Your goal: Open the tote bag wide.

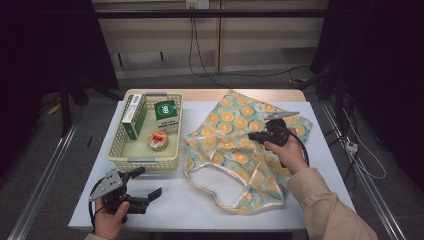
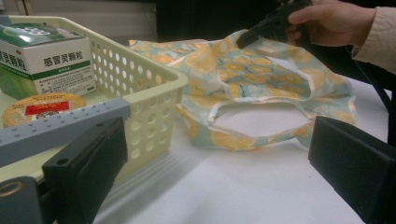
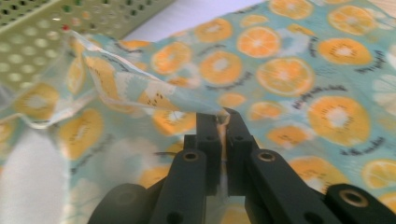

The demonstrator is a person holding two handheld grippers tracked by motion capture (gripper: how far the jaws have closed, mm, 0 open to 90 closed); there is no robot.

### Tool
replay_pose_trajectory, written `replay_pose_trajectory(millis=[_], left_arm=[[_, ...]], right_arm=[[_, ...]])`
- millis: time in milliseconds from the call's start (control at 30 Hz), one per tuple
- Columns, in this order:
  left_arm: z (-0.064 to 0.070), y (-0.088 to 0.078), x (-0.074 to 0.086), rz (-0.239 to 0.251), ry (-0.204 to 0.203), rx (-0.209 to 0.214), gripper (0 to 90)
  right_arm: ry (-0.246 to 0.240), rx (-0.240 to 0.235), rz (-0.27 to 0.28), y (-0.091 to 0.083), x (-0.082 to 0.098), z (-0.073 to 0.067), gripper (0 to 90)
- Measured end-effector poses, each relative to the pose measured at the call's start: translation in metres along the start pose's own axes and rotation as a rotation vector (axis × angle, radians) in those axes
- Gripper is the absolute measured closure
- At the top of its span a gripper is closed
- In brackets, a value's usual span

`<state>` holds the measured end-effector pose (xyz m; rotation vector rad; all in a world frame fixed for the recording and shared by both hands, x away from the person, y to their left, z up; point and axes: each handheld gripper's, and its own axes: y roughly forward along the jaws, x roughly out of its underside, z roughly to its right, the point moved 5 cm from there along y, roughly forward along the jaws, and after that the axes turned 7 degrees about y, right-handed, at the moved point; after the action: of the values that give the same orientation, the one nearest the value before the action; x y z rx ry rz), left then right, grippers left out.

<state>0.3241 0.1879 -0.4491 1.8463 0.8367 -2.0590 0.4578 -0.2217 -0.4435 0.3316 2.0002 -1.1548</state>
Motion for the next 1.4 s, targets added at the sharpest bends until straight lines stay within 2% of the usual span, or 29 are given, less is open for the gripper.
replay_pose_trajectory(millis=[133, 300, 433, 567, 600, 667, 733, 800, 933, 1100, 1267, 1400], left_arm=[[0.0, 0.0, 0.0, 0.0, -0.004, 0.002, 4.4], [-0.001, 0.0, 0.001, -0.001, -0.006, 0.002, 4.4], [-0.001, 0.0, 0.001, 0.0, -0.008, 0.003, 4.4], [-0.001, 0.001, 0.001, -0.001, -0.008, 0.003, 4.4], [-0.001, 0.001, 0.001, -0.002, -0.008, 0.003, 4.4], [-0.001, 0.001, 0.001, -0.003, -0.01, 0.003, 4.4], [0.0, 0.001, 0.001, -0.004, -0.01, 0.006, 4.4], [0.0, 0.001, 0.001, -0.007, -0.008, 0.006, 4.4], [0.0, 0.002, 0.002, -0.009, -0.008, 0.009, 4.4], [0.0, 0.002, 0.001, -0.008, -0.008, 0.006, 4.4], [0.001, 0.002, 0.002, -0.012, -0.007, 0.007, 4.4], [0.001, 0.002, 0.001, -0.009, -0.009, 0.006, 4.4]], right_arm=[[0.021, 0.041, -0.001, 0.005, -0.001, 0.018, 87.7], [0.029, 0.086, -0.011, 0.009, -0.002, 0.034, 87.4], [0.025, 0.105, -0.014, 0.012, 0.0, 0.041, 86.3], [0.016, 0.104, -0.034, 0.013, 0.004, 0.04, 81.1], [0.011, 0.099, -0.035, 0.013, 0.006, 0.038, 79.3], [0.003, 0.113, -0.048, 0.014, 0.008, 0.036, 67.0], [-0.008, 0.113, -0.041, 0.012, 0.01, 0.033, 62.5], [-0.015, 0.12, -0.041, 0.009, 0.01, 0.028, 47.7], [-0.055, 0.115, -0.052, 0.001, 0.013, 0.015, 37.1], [-0.098, 0.074, -0.045, -0.006, 0.015, -0.005, 31.1], [-0.128, 0.017, -0.023, -0.013, 0.016, -0.029, 31.1], [-0.164, -0.027, -0.025, -0.016, 0.021, -0.049, 40.2]])
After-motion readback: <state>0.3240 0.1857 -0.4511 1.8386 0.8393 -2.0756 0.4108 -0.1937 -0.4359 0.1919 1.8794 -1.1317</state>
